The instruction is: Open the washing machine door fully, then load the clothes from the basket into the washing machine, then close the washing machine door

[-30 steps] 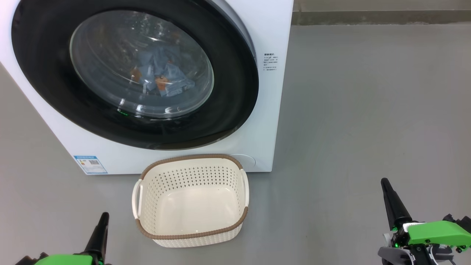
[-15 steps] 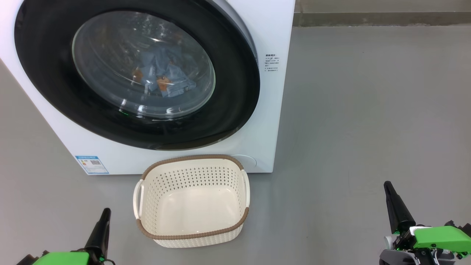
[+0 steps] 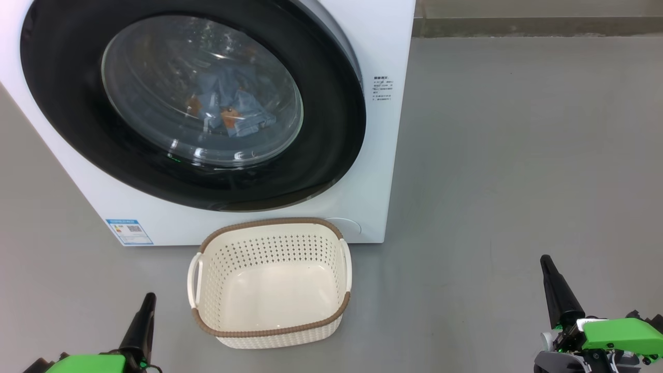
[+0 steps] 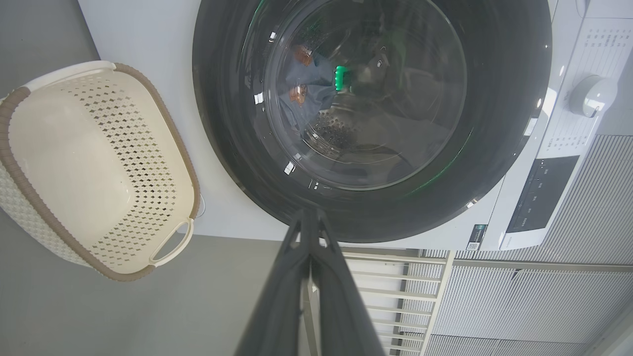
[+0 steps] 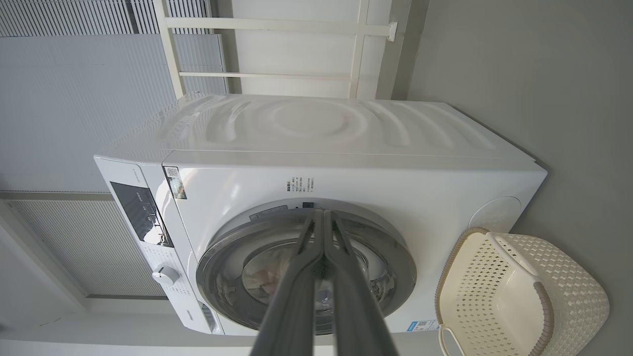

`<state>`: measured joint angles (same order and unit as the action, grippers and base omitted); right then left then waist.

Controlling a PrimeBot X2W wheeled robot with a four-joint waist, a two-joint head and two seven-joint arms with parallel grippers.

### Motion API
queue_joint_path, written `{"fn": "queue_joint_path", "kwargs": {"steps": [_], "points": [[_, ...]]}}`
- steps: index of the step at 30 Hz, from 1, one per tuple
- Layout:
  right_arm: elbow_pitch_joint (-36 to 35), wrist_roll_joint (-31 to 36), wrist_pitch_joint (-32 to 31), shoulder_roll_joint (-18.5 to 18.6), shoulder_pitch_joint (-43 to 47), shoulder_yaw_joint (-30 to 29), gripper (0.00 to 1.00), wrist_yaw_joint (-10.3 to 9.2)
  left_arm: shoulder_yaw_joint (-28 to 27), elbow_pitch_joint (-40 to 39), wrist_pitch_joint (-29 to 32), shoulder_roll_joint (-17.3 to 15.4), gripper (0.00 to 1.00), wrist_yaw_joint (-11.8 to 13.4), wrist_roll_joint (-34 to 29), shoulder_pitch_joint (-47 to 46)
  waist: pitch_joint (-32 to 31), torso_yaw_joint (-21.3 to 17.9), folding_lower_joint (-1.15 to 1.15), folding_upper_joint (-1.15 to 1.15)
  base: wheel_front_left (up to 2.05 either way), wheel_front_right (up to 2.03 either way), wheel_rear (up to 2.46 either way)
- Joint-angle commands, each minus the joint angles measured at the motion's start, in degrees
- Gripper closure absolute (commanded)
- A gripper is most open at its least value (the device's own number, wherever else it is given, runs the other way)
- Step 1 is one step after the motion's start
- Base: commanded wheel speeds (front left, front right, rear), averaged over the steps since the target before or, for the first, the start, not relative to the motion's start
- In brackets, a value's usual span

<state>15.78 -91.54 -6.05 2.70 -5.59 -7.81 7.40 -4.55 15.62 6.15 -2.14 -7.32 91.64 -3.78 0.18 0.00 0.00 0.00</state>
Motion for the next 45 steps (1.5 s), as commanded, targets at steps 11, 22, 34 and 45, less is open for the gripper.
{"fn": "queue_joint_path", "kwargs": {"steps": [11,22,34,45], "points": [[-1.76,-0.61,-0.45,0.18,-0.59,1.27,1.00,0.09,-2.01,-1.59,0.37,-0.74,1.00,-0.17,0.49,-2.41,0.00,0.00,0.00,0.00,0.00,0.00,0.00],[-1.76,-0.61,-0.45,0.18,-0.59,1.28,1.00,0.09,-2.00,-1.59,0.37,-0.74,1.00,-0.17,0.50,-2.41,0.00,0.00,0.00,0.00,0.00,0.00,0.00],[-1.76,-0.62,-0.45,0.18,-0.59,1.28,1.00,0.09,-1.99,-1.59,0.36,-0.74,1.00,-0.17,0.50,-2.41,0.00,0.00,0.00,0.00,0.00,0.00,0.00],[-1.76,-0.62,-0.44,0.18,-0.59,1.28,1.00,0.09,-1.99,-1.59,0.36,-0.74,1.00,-0.17,0.51,-2.40,0.00,0.00,0.00,0.00,0.00,0.00,0.00]]}}
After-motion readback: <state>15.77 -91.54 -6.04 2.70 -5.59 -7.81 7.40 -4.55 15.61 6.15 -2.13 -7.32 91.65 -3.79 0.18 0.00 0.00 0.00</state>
